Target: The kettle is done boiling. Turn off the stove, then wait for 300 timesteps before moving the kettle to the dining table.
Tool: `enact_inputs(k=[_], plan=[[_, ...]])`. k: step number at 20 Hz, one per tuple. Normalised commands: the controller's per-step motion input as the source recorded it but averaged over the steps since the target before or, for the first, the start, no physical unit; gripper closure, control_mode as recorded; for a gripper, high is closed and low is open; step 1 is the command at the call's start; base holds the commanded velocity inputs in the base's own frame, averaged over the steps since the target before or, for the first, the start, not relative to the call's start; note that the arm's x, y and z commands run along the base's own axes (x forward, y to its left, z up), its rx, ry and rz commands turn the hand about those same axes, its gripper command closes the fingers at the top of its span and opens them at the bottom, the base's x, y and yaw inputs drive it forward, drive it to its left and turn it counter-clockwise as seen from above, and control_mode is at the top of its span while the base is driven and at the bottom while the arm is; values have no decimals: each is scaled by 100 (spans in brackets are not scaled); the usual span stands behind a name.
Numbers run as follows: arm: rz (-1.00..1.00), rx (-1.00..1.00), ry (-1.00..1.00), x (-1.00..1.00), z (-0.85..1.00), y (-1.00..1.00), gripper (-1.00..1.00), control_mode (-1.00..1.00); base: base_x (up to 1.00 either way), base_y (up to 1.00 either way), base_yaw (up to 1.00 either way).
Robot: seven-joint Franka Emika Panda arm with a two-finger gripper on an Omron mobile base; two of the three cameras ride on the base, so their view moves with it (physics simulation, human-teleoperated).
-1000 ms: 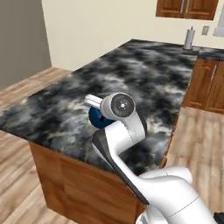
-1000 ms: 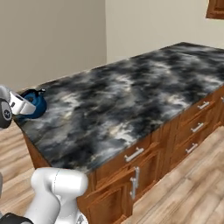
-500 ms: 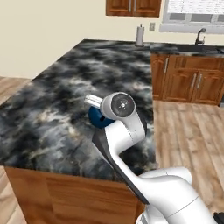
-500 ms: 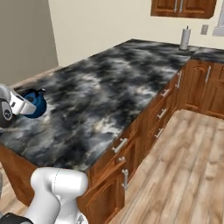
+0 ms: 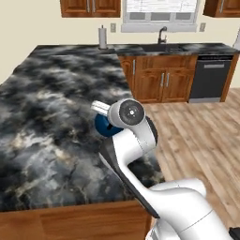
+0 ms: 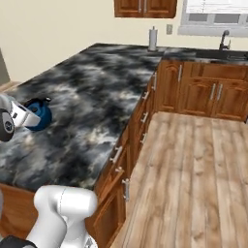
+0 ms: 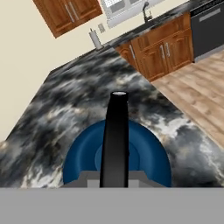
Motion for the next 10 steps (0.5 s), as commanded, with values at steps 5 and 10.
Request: enact_inputs(k=[5,10], plan=[[0,0,0,0,0,0,100,100,-16,79,-37],[0,0,0,0,0,0,100,100,-36,75,-36]])
